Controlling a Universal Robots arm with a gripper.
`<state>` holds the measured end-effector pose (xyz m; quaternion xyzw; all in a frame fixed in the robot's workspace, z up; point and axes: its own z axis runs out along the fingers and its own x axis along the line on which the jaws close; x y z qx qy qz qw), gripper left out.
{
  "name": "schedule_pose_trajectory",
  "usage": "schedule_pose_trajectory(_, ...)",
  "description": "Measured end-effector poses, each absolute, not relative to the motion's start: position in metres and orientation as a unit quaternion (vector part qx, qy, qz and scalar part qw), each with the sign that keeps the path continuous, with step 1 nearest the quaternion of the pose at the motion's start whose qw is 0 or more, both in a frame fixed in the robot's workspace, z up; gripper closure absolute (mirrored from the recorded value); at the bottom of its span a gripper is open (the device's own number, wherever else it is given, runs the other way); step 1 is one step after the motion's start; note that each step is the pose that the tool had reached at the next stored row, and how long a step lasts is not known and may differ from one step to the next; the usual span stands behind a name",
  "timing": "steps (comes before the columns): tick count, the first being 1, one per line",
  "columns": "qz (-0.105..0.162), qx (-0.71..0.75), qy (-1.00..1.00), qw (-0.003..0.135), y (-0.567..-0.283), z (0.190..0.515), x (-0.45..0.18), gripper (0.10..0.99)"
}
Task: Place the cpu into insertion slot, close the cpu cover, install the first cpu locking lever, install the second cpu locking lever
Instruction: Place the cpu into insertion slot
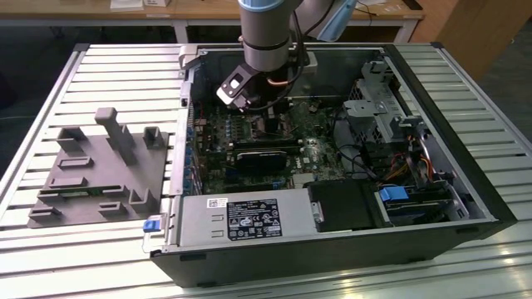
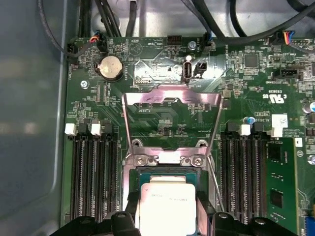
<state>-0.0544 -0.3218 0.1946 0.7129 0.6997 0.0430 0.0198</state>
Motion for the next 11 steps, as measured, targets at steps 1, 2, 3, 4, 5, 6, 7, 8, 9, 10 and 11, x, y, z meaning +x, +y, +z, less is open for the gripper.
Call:
schedule_pose_trajectory(1, 0.044, 0.713, 0.7, 0.019, -0.3218, 0.1941, -0.0545, 0.549)
schedule_pose_trajectory(2, 0.045, 0.713, 0.7, 0.018, -0.3218, 0.1937, -0.0546, 0.549)
schedule_pose_trajectory(3, 0.045, 0.713, 0.7, 0.017, -0.3218, 0.1932, -0.0546, 0.549)
schedule_pose_trajectory(4, 0.045, 0.713, 0.7, 0.017, -0.3218, 0.193, -0.0546, 0.549)
schedule_pose_trajectory(5, 0.045, 0.713, 0.7, 0.017, -0.3219, 0.1927, -0.0546, 0.549)
schedule_pose_trajectory(6, 0.045, 0.713, 0.7, 0.017, -0.3219, 0.1926, -0.0546, 0.549)
schedule_pose_trajectory(7, 0.045, 0.713, 0.7, 0.017, -0.3219, 0.1925, -0.0546, 0.549)
schedule_pose_trajectory(8, 0.045, 0.713, 0.7, 0.017, -0.3218, 0.1925, -0.0546, 0.549)
schedule_pose_trajectory(9, 0.045, 0.713, 0.7, 0.017, -0.3218, 0.1923, -0.0546, 0.549)
schedule_pose_trajectory(10, 0.045, 0.713, 0.7, 0.017, -0.3218, 0.1923, -0.0546, 0.549)
schedule_pose_trajectory(11, 0.045, 0.713, 0.7, 0.017, -0.3218, 0.1923, -0.0546, 0.549)
